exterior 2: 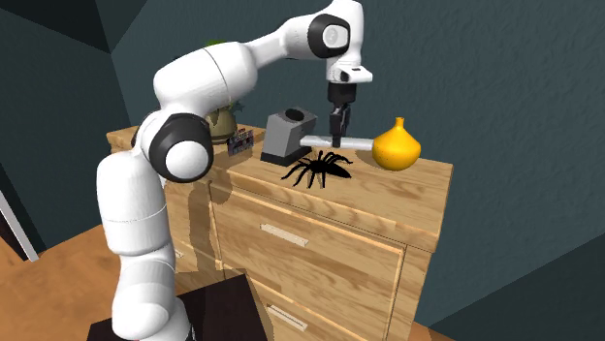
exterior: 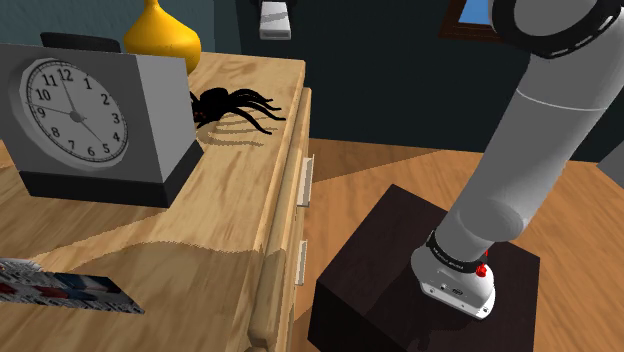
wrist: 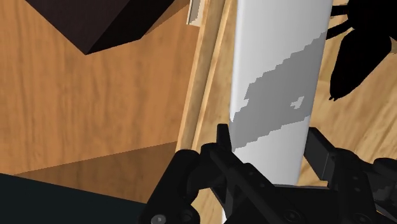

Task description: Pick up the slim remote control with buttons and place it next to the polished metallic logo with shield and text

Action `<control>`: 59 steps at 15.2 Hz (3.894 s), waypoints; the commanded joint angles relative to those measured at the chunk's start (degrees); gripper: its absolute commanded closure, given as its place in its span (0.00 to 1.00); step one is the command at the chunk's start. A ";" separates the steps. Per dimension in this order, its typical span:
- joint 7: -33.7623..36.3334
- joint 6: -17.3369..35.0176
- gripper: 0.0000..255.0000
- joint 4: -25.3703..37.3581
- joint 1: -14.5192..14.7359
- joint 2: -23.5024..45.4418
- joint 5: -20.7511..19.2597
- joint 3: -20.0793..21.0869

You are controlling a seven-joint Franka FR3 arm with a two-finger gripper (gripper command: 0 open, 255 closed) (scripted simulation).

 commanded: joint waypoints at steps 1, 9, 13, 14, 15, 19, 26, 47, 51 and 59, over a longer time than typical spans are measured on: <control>2.39 0.92 1.00 -3.66 1.12 -2.75 0.60 0.98; 11.60 2.43 1.00 -13.15 5.36 -10.94 3.17 5.32; 16.67 2.59 1.00 -15.60 7.55 -13.41 4.39 8.01; 17.99 2.59 1.00 -16.01 8.10 -13.87 4.68 8.75; 19.33 2.59 1.00 -16.34 8.65 -14.26 4.95 9.50; 24.93 2.49 1.00 -16.91 10.87 -15.14 5.87 12.73; 35.80 2.12 1.00 -15.02 14.94 -13.82 6.30 19.36; 47.76 12.54 1.00 -24.40 20.25 -13.10 6.76 26.65; 47.14 15.77 1.00 -28.63 20.26 -14.34 7.51 26.35; 46.35 22.06 1.00 -36.18 20.45 -15.90 8.48 26.16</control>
